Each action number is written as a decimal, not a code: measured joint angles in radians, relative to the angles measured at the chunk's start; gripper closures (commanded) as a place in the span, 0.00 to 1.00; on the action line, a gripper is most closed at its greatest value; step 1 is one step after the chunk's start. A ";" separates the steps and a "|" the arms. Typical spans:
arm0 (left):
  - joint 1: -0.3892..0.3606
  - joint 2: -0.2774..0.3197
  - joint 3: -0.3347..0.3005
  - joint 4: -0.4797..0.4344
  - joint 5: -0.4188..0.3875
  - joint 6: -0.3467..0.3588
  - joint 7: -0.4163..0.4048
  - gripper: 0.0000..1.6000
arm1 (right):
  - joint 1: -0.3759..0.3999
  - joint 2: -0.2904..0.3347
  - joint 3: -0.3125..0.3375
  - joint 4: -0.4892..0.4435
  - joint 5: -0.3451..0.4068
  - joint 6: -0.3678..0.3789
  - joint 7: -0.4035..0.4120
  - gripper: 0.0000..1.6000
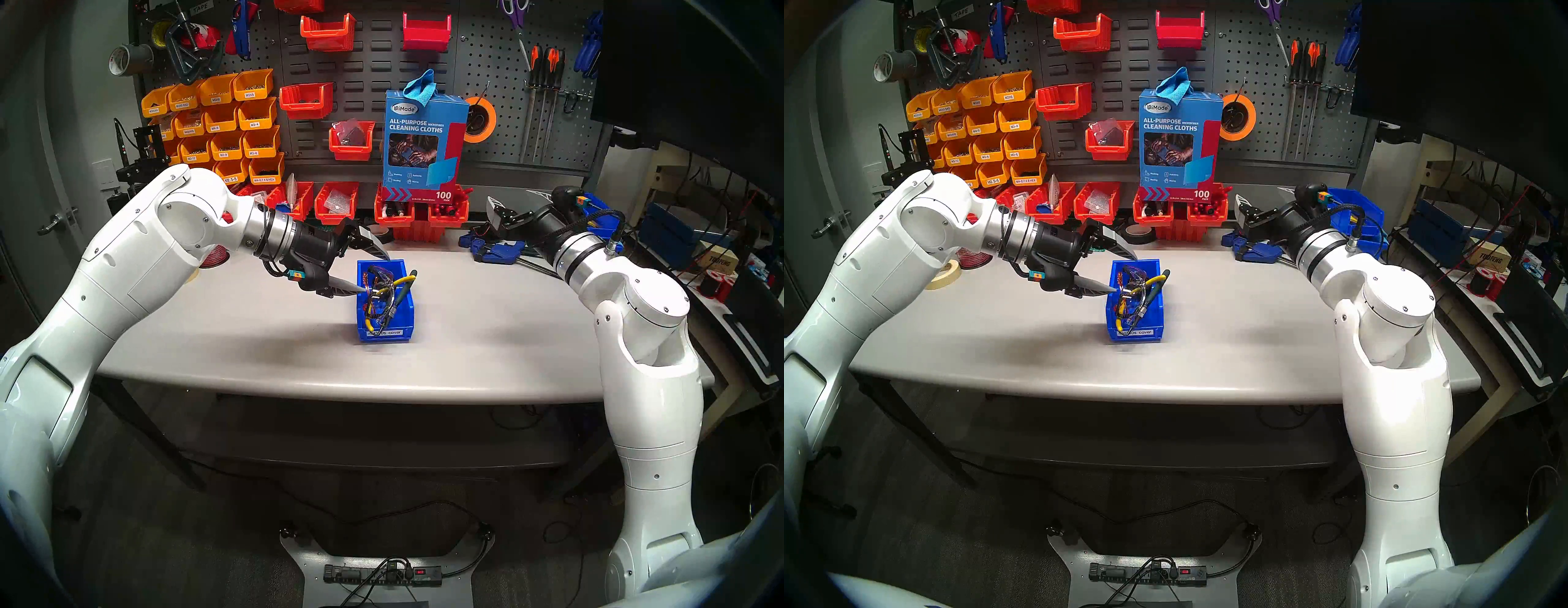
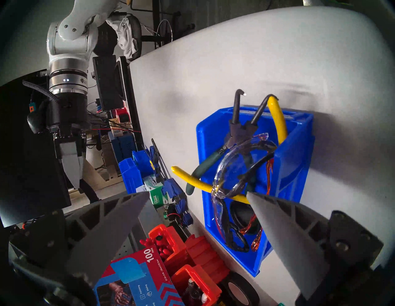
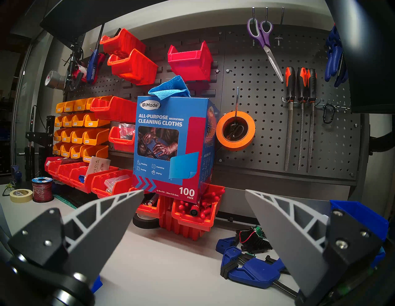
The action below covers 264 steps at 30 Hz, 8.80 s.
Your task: Take out tools from the storage box
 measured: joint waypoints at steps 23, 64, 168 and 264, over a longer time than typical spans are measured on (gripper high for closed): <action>-0.130 -0.042 0.175 0.055 0.041 0.000 0.040 0.00 | 0.000 -0.009 0.005 0.000 -0.009 0.001 0.009 0.00; -0.215 0.028 0.406 0.083 -0.035 0.005 0.136 1.00 | 0.000 -0.024 0.013 0.000 -0.026 0.003 0.024 0.00; -0.089 0.329 0.697 0.250 0.243 0.001 1.256 0.00 | 0.007 -0.064 0.034 0.000 -0.070 0.017 0.062 0.00; -0.426 0.268 0.909 -0.008 -0.962 0.162 0.422 0.00 | 0.011 -0.103 0.055 0.001 -0.115 0.019 0.104 0.00</action>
